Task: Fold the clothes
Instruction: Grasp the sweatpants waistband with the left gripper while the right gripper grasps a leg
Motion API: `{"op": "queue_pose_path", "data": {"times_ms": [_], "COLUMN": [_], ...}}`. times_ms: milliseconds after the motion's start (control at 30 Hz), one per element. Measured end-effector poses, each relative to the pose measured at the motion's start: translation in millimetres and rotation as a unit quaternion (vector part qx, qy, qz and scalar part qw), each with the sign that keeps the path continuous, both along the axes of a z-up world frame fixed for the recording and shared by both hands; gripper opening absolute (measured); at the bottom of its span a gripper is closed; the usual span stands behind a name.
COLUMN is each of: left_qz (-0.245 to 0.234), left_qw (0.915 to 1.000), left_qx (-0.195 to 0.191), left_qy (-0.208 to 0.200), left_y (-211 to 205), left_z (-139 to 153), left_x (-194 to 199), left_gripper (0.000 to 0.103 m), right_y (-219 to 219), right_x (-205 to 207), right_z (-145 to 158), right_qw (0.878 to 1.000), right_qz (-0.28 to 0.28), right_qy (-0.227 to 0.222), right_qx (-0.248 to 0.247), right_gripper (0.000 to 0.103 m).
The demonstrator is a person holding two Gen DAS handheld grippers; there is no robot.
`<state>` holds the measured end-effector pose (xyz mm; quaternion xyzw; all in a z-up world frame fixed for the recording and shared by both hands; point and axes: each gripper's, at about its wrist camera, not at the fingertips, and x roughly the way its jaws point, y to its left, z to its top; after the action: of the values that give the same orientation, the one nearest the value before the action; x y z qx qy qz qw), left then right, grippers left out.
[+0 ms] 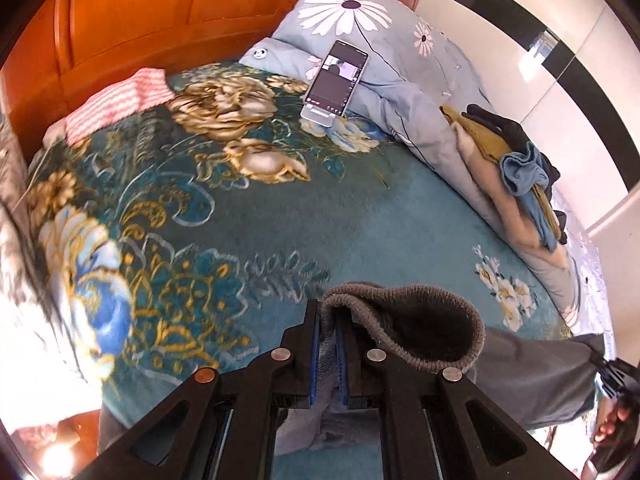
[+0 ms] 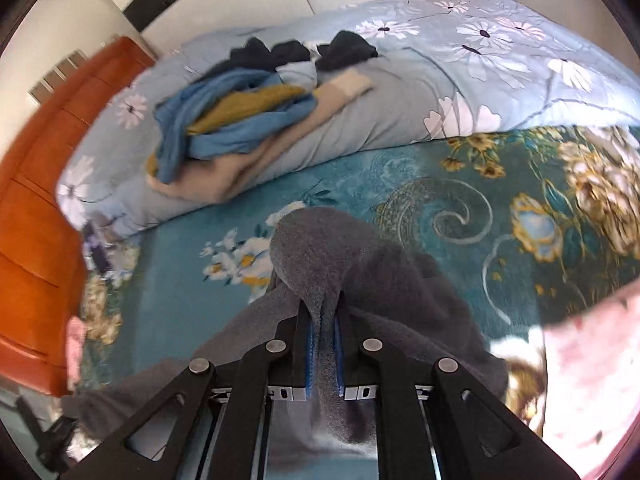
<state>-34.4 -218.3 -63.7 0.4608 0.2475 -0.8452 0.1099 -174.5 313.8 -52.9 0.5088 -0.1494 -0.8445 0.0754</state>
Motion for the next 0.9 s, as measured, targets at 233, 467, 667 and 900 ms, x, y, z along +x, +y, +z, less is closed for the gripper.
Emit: {"op": "queue_pose_path", "data": {"times_ms": [233, 467, 667, 900], "left_qz": [0.0, 0.019, 0.011, 0.019], "left_qw": [0.9987, 0.9935, 0.9938, 0.9937], "left_qx": [-0.021, 0.004, -0.003, 0.008], "left_qy": [-0.046, -0.112, -0.11, -0.11], "left_y": [-12.3, -27.0, -21.6, -20.0], "left_z": [-27.7, -72.4, -77.5, -78.7], "left_x": [-49.0, -72.6, -63.3, -55.7], "left_gripper": [0.008, 0.009, 0.01, 0.011], "right_y": [-10.7, -6.6, 14.8, 79.1], "right_x": [-44.5, -46.3, -7.8, 65.3], "right_z": [-40.7, -77.3, -25.4, -21.1], "right_qw": [0.998, 0.994, 0.998, 0.998], "right_qz": [-0.017, -0.013, 0.007, -0.056], "right_qy": [-0.044, -0.092, -0.009, -0.035], "right_qx": [0.03, 0.049, 0.069, -0.001], "right_gripper": [0.009, 0.015, 0.046, 0.046]}}
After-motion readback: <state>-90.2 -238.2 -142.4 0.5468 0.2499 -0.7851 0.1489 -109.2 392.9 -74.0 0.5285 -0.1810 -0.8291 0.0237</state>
